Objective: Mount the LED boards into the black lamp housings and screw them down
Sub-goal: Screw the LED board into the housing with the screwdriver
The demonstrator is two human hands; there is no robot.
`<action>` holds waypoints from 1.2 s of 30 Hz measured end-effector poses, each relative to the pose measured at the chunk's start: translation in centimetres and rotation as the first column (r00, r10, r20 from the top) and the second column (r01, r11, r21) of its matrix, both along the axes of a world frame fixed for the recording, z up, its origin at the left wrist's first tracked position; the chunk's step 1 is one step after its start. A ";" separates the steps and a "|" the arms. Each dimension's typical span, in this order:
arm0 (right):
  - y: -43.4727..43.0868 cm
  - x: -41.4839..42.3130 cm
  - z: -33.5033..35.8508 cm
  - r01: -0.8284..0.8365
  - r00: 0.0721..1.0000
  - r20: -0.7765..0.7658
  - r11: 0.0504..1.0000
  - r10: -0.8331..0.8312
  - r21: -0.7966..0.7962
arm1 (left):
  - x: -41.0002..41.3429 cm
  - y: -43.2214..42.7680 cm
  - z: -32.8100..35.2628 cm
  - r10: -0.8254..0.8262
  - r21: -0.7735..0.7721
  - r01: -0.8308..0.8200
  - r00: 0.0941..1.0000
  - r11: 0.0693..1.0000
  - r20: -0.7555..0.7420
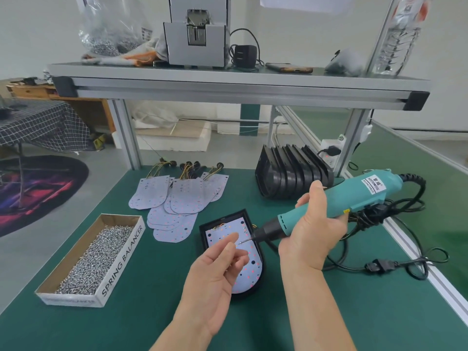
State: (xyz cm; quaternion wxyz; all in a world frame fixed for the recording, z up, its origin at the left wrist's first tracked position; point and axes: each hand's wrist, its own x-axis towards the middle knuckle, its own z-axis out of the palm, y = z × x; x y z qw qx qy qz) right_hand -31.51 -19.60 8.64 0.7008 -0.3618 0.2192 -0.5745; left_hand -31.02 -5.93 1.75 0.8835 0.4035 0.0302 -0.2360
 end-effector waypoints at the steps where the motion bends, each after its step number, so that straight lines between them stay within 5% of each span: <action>1: -0.1 0.1 0.0 0.005 1.000 0.002 1.000 -0.005 -0.007 | 0.3 0.2 -0.2 -0.010 0.007 0.010 1.000 1.000 -0.008; 5: -0.8 0.6 -0.3 0.005 1.000 -0.019 0.997 -0.006 -0.071 | 3.1 2.0 -1.7 0.106 0.308 -0.077 0.991 0.948 -0.080; 7: -1.0 0.9 -0.8 0.005 0.998 -0.054 0.991 -0.012 -0.131 | 5.2 3.1 -2.5 0.124 0.651 -0.130 0.991 0.748 0.055; 9: -0.9 1.1 -1.5 -0.016 0.995 -0.098 0.979 -0.004 -0.201 | 6.7 3.6 -3.0 -0.053 0.866 -0.133 0.982 0.483 0.180; 14: 0.3 1.6 -3.8 -0.112 0.978 -0.205 0.924 0.038 -0.365 | 8.6 1.0 -2.8 -0.350 0.985 -0.072 0.929 0.155 0.123; 21: 0.7 1.7 -5.3 -0.149 0.959 -0.283 0.864 0.007 -0.481 | 9.5 -1.1 -2.5 -0.342 0.870 0.157 0.939 0.467 0.014; 36: 0.7 1.8 -5.9 -0.172 0.944 -0.329 0.867 0.009 -0.468 | 9.7 -1.3 -2.8 -0.349 0.869 0.167 0.937 0.465 0.007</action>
